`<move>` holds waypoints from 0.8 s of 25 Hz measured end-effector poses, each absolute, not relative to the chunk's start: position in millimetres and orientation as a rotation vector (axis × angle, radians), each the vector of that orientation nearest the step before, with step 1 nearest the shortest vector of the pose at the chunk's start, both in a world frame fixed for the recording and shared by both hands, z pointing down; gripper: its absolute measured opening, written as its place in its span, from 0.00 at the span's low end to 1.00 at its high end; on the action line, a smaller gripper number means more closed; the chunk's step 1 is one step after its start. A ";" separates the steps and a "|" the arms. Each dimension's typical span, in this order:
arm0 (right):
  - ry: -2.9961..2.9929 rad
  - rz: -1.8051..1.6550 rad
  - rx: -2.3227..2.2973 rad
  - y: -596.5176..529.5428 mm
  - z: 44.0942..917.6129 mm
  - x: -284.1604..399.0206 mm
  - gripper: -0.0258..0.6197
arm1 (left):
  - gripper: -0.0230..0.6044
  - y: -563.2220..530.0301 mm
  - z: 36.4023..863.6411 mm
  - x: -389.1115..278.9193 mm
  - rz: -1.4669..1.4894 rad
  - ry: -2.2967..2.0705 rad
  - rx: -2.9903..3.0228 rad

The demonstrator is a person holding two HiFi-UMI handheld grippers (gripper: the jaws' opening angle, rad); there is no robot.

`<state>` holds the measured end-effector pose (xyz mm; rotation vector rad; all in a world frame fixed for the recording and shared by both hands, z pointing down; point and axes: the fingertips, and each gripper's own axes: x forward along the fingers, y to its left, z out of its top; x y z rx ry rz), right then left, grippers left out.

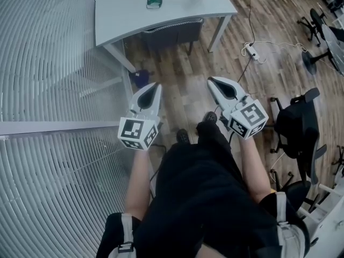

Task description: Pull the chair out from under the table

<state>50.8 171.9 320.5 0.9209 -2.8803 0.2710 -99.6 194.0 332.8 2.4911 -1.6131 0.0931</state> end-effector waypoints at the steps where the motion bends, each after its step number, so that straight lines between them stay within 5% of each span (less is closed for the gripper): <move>1: -2.879 0.278 0.912 172.2 322.3 49.8 0.04 | 0.05 194.1 333.5 -101.4 0.091 -1.617 2.486; 20: -2.866 0.373 0.866 71.1 352.0 57.9 0.04 | 0.05 112.1 363.4 -98.3 0.173 -1.643 2.403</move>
